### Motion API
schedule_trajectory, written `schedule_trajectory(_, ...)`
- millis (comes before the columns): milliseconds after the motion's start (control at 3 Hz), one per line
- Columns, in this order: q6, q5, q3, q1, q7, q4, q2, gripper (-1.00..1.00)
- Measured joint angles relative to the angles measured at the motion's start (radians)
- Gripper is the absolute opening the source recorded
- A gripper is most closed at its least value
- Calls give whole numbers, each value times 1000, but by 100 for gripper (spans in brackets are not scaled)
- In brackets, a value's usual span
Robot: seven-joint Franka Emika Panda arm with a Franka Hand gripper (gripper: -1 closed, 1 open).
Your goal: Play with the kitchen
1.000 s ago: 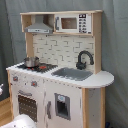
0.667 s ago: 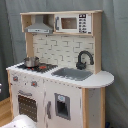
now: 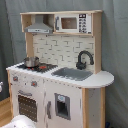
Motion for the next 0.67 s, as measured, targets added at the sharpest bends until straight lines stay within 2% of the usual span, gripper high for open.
schedule_trajectory(667, 71, 5, -94, 16, -193, -62, 21, 100)
